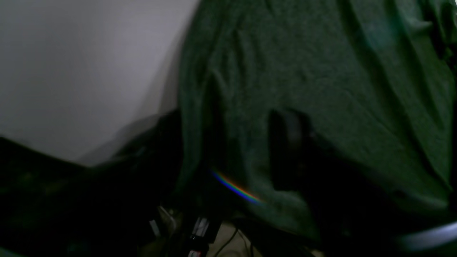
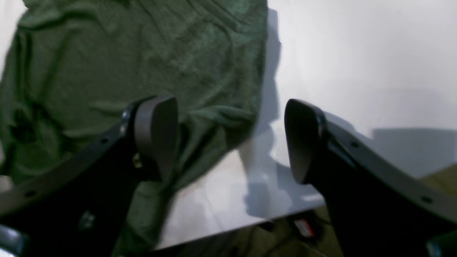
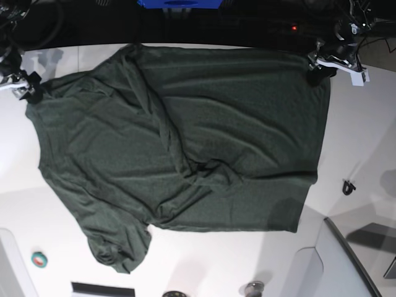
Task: Layout the t-shirt on the table in an organized manner, then fold the t-shirt properly
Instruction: 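Hold the shirt edge with both grippers and pull it taut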
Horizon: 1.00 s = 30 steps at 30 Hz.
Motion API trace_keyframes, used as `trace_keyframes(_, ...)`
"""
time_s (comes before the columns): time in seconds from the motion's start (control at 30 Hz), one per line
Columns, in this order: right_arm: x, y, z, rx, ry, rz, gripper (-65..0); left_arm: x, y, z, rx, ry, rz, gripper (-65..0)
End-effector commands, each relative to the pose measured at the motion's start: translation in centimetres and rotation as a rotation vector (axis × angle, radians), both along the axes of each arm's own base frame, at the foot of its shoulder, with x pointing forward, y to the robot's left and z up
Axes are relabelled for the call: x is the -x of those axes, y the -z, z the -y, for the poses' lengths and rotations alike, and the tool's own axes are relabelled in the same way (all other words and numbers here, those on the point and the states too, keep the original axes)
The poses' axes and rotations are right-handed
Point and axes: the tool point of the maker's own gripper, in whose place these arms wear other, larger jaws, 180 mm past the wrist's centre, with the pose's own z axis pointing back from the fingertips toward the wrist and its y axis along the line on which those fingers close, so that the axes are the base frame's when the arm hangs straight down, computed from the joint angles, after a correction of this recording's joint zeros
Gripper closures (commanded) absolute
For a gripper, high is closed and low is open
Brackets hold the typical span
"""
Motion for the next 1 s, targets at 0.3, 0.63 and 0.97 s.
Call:
trace_keyframes(0.3, -0.5, 1.8, -0.6, -0.039, -0.005, -0.022, -43.1, 0.3, 0.0, -0.2, -0.010, 0.017, -0.024, 0.0)
trace_keyframes(0.63, -1.4, 1.5, -0.6, -0.040, -0.011, -0.011, -15.2, -0.6, -1.7, -0.4, -0.042, 0.062, -0.007, 0.0)
trace_keyframes(0.97, -1.3, 1.7, -1.8, -0.091, -0.063, -0.069, -0.5, -1.9, -3.5, 0.4, -0.061, 0.125, 0.002, 0.0)
